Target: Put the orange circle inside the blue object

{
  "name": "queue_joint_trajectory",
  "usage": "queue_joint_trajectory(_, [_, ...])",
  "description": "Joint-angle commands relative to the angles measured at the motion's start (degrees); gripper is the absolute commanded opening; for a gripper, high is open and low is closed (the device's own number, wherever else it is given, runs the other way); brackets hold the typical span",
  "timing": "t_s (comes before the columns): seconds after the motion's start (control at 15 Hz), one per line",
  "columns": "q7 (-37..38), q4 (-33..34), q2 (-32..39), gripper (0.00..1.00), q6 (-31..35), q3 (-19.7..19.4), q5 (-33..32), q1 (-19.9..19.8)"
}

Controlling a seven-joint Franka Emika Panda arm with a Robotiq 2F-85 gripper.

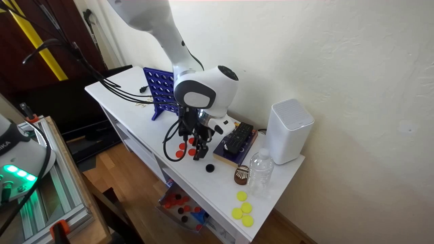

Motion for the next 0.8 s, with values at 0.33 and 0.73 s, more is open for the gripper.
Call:
queue_joint_trajectory(0.33, [0.2,0.6,1.1,0.69,-1.9,-0.8,0.1,0.6])
queue_joint_trajectory(0.73, [0.3,0.9,1.0,0.19,-2.6,-1.0,0.1,0.7])
